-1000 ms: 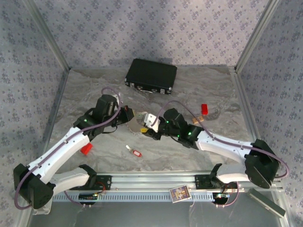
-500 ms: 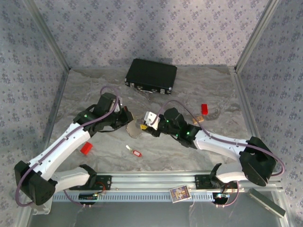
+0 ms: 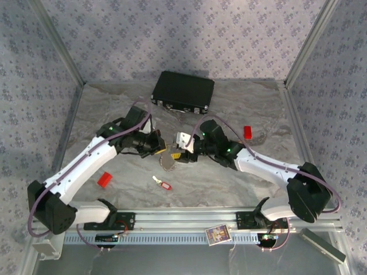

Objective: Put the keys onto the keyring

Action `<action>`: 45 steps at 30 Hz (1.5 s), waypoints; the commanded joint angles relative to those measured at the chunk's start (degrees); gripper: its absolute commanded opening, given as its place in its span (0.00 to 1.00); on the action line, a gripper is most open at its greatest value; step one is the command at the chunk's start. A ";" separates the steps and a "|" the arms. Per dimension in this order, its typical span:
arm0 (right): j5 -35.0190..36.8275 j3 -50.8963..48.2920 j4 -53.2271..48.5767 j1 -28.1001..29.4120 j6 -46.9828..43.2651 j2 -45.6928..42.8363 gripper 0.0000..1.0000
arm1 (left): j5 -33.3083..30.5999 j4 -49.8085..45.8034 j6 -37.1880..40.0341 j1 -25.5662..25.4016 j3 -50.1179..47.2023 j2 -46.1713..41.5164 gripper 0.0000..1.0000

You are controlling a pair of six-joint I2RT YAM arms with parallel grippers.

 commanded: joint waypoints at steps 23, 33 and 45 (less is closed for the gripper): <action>-3.91 0.44 -4.27 0.99 -2.57 0.24 0.43 | 13.02 -11.40 -2.34 5.35 4.38 1.64 0.00; 8.36 -7.60 12.99 3.48 6.91 -4.90 0.41 | 15.09 -4.91 -19.95 7.16 -1.59 -0.04 0.00; 20.74 -11.10 23.43 11.83 17.85 -3.70 0.50 | 13.36 -3.34 -27.13 7.54 -3.68 -1.52 0.00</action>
